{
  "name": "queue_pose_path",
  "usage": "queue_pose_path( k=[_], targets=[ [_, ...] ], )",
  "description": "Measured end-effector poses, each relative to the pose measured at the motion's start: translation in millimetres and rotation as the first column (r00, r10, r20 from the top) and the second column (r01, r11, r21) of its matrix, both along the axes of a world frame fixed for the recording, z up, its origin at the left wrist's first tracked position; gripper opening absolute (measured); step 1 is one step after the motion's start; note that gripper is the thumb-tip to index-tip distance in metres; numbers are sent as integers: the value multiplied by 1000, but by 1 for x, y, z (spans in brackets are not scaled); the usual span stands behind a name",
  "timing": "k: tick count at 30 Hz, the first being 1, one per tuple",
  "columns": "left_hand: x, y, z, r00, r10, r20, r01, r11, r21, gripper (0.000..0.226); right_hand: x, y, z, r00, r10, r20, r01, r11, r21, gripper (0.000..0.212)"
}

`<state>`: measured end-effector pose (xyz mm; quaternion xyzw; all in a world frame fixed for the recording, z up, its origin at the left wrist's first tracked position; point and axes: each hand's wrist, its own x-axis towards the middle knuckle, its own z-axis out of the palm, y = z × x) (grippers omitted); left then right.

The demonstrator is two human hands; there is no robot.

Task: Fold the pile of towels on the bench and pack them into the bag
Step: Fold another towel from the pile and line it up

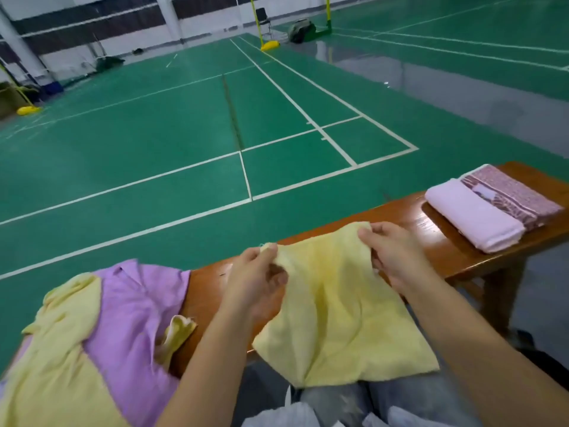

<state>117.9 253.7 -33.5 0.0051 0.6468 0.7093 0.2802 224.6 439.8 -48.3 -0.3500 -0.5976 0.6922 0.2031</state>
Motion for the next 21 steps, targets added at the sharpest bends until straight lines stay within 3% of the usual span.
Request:
queue_pose_path(
  k=[3,6,16,21],
  targets=[
    [27,14,-3,986,-153,-62,151,988,-41,10,4,-31,-4,996,76,47,-84,971,225,3],
    [43,19,-4,970,-221,-98,215,974,-71,9,12,-52,0,981,158,114,-188,919,346,8],
    [47,11,-6,967,-220,-129,210,974,-86,14,19,-60,-3,944,311,108,-329,885,328,9],
    [49,10,-5,969,-217,-121,213,976,-44,14,20,-61,-7,962,264,75,-272,879,393,3]
  ],
)
